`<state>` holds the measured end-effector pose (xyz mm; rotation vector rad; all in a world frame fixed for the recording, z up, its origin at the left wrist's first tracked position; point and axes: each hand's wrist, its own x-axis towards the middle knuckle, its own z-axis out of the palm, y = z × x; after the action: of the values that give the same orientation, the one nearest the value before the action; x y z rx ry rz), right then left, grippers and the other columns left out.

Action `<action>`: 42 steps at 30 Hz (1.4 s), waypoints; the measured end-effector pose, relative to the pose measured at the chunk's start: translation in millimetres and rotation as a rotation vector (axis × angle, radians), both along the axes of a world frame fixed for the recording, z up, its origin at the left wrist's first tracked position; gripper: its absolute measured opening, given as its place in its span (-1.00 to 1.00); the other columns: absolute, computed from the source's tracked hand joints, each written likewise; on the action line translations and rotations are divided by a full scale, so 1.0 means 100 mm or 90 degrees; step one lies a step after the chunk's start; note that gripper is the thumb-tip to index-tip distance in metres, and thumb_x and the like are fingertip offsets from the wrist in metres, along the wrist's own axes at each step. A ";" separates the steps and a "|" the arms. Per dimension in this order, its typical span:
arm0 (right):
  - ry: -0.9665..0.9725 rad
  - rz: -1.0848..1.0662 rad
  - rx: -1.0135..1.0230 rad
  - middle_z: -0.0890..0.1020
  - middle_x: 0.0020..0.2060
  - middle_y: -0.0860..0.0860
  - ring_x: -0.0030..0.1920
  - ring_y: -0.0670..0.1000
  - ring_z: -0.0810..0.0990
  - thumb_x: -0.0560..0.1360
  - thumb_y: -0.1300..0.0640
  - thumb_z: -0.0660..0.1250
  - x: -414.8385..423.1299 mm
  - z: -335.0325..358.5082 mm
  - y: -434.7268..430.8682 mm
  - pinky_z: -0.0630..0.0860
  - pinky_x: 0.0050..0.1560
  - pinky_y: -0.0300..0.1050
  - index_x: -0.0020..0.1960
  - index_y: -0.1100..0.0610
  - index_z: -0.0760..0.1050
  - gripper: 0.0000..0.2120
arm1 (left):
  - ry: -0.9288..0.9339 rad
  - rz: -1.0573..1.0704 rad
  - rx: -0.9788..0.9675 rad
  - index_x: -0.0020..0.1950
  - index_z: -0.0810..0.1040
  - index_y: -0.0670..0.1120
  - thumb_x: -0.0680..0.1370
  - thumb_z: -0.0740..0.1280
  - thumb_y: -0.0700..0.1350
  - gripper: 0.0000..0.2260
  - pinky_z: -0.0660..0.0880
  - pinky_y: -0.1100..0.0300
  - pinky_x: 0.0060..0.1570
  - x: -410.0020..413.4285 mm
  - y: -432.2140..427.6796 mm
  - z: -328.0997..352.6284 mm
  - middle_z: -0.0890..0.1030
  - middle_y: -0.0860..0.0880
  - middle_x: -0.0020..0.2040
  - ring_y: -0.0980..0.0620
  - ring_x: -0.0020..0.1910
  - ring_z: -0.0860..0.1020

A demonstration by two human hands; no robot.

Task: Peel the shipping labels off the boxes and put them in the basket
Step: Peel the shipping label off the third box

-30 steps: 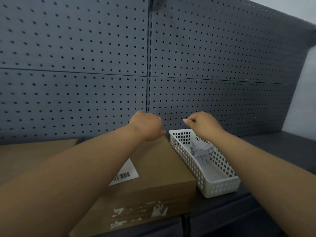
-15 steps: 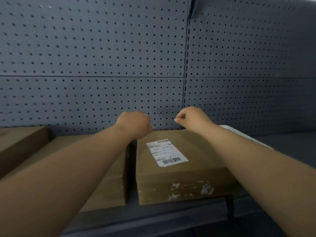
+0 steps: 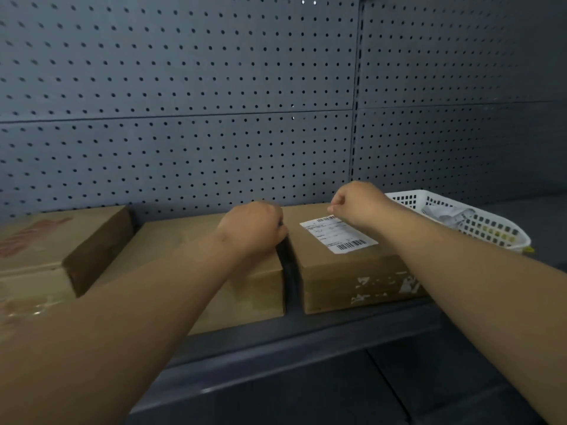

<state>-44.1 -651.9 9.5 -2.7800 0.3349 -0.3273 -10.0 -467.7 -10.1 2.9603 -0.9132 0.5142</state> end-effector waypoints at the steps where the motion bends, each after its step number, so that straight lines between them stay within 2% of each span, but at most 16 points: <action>1: 0.018 -0.014 -0.004 0.61 0.21 0.09 0.21 0.12 0.56 0.57 0.02 0.26 -0.01 0.00 -0.02 0.48 0.26 0.02 0.18 0.17 0.59 -0.70 | 0.009 -0.008 -0.008 0.05 0.55 -0.07 0.56 0.18 0.03 -0.75 0.56 0.01 -0.05 0.00 -0.02 -0.03 0.58 -0.07 0.01 -0.06 -0.09 0.56; 6: 0.029 -0.029 -0.025 0.68 0.08 0.10 0.07 0.12 0.63 0.53 0.05 0.30 0.10 -0.12 -0.22 0.55 0.16 0.02 0.04 0.20 0.64 -0.74 | 0.066 -0.054 -0.039 0.19 0.53 -0.05 0.57 0.18 0.07 -0.69 0.53 0.00 0.04 -0.04 -0.12 -0.10 0.57 -0.06 0.13 -0.05 0.04 0.55; 14: 0.073 0.029 -0.051 0.67 0.10 0.10 0.10 0.11 0.62 0.55 0.05 0.28 0.38 -0.18 -0.30 0.53 0.18 0.02 0.11 0.18 0.64 -0.72 | 0.116 -0.066 -0.008 0.11 0.56 -0.07 0.57 0.17 0.12 -0.66 0.53 0.00 0.02 -0.04 -0.17 -0.15 0.60 -0.05 0.06 0.00 -0.03 0.55; 18: 0.077 0.045 -0.026 0.67 0.12 0.04 0.15 0.06 0.60 0.54 0.14 0.31 0.48 -0.12 -0.29 0.51 0.18 -0.08 0.11 0.15 0.65 -0.79 | 0.166 -0.062 0.033 0.19 0.50 -0.06 0.51 0.16 0.26 -0.54 0.51 0.00 0.07 -0.08 -0.18 -0.08 0.57 -0.03 0.11 0.01 0.03 0.54; 20: 0.104 0.040 -0.040 0.67 0.07 0.05 0.08 0.06 0.63 0.54 0.22 0.28 0.54 -0.13 -0.28 0.52 0.08 -0.12 0.09 0.18 0.64 -0.79 | 0.209 -0.059 0.041 0.27 0.44 -0.04 0.46 0.19 0.32 -0.44 0.48 0.03 0.15 -0.10 -0.16 -0.04 0.54 -0.01 0.21 0.02 0.11 0.51; 23: 0.097 0.042 -0.088 0.56 -0.22 0.06 -0.21 0.05 0.50 0.49 0.37 0.18 0.58 -0.23 -0.25 0.45 -0.18 -0.11 -0.30 0.18 0.50 -0.75 | 0.253 -0.053 0.038 0.38 0.35 0.00 0.38 0.24 0.37 -0.32 0.44 0.08 0.20 -0.13 -0.16 -0.01 0.49 0.03 0.28 0.04 0.17 0.47; 25: 0.100 0.049 -0.035 0.50 -0.26 0.08 -0.29 0.05 0.40 0.49 0.35 0.15 0.57 -0.21 -0.23 0.35 -0.29 -0.13 -0.36 0.17 0.36 -0.73 | 0.257 -0.055 0.040 0.39 0.32 0.01 0.38 0.25 0.37 -0.31 0.44 0.09 0.20 -0.14 -0.16 -0.02 0.48 0.03 0.29 0.04 0.18 0.47; 27: 0.097 0.056 0.084 0.46 -0.31 0.07 -0.31 0.04 0.36 0.51 0.29 0.15 0.55 -0.11 -0.24 0.28 -0.28 -0.16 -0.24 0.19 0.44 -0.82 | 0.257 -0.060 0.031 0.38 0.33 0.01 0.38 0.26 0.36 -0.33 0.45 0.07 0.20 -0.15 -0.16 -0.03 0.49 0.04 0.29 0.04 0.17 0.47; 30: 0.100 0.081 0.190 0.56 -0.18 0.08 -0.17 0.05 0.51 0.51 0.12 0.29 0.47 -0.02 -0.27 0.47 -0.03 -0.10 -0.08 0.20 0.51 -0.86 | 0.260 -0.059 0.016 0.37 0.35 0.01 0.39 0.26 0.35 -0.34 0.45 0.06 0.20 -0.17 -0.16 -0.03 0.49 0.04 0.29 0.05 0.17 0.47; 32: 0.090 0.080 0.120 0.60 -0.10 0.14 -0.08 0.10 0.55 0.46 0.01 0.38 0.46 -0.03 -0.26 0.50 0.00 -0.09 0.03 0.24 0.54 -0.69 | 0.256 -0.066 0.014 0.34 0.39 -0.03 0.40 0.27 0.32 -0.37 0.46 0.03 0.18 -0.19 -0.17 -0.02 0.49 0.02 0.26 0.03 0.16 0.48; 34: 0.058 0.070 0.009 0.59 -0.16 0.25 -0.21 0.10 0.52 0.46 0.13 0.37 0.44 -0.05 -0.20 0.45 -0.24 -0.18 -0.04 0.30 0.57 -0.78 | 0.249 -0.072 0.012 0.28 0.45 -0.07 0.41 0.27 0.31 -0.40 0.47 -0.02 0.16 -0.21 -0.17 -0.02 0.52 -0.02 0.22 -0.01 0.14 0.50; 35: 0.051 0.064 -0.021 0.60 -0.17 0.24 -0.23 0.10 0.54 0.46 0.21 0.34 0.43 -0.06 -0.17 0.46 -0.26 -0.16 -0.04 0.29 0.57 -0.85 | 0.246 -0.074 0.013 0.26 0.46 -0.09 0.41 0.27 0.31 -0.40 0.47 -0.03 0.16 -0.21 -0.16 -0.02 0.53 -0.03 0.21 -0.03 0.13 0.51; 37: 0.047 0.073 -0.015 0.62 0.07 0.18 -0.03 0.10 0.60 0.49 0.28 0.28 0.43 -0.08 -0.13 0.54 -0.06 -0.06 0.32 0.23 0.40 -0.60 | 0.243 -0.073 0.015 0.25 0.47 -0.09 0.41 0.26 0.32 -0.40 0.48 -0.04 0.15 -0.22 -0.16 -0.02 0.53 -0.04 0.20 -0.03 0.13 0.51; 39: 0.077 0.106 -0.028 0.53 0.28 0.13 0.17 0.11 0.55 0.53 0.16 0.27 0.40 -0.09 -0.09 0.49 0.14 -0.04 0.48 0.15 0.22 -0.45 | 0.244 -0.069 0.013 0.26 0.46 -0.08 0.41 0.26 0.32 -0.40 0.47 -0.04 0.16 -0.22 -0.16 -0.02 0.53 -0.04 0.21 -0.03 0.13 0.51; 40: 0.093 0.121 -0.059 0.52 0.30 0.10 0.24 0.11 0.53 0.53 0.07 0.28 0.40 -0.08 -0.07 0.47 0.20 -0.04 0.44 0.14 0.32 -0.50 | 0.245 -0.070 0.013 0.26 0.46 -0.08 0.41 0.26 0.32 -0.41 0.47 -0.04 0.16 -0.23 -0.16 -0.02 0.53 -0.04 0.21 -0.03 0.14 0.51; 42: 0.110 0.139 -0.098 0.63 0.17 0.06 0.17 0.08 0.59 0.53 0.01 0.30 0.42 -0.08 -0.04 0.50 0.14 -0.08 0.21 0.12 0.58 -0.69 | 0.247 -0.070 0.015 0.26 0.46 -0.08 0.41 0.27 0.31 -0.41 0.47 -0.03 0.17 -0.23 -0.16 -0.02 0.54 -0.05 0.21 -0.04 0.14 0.51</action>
<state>-1.9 -655.9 1.6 -2.9685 0.0443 -0.0619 -32.5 -483.8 -11.9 2.8522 -1.0276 -0.0743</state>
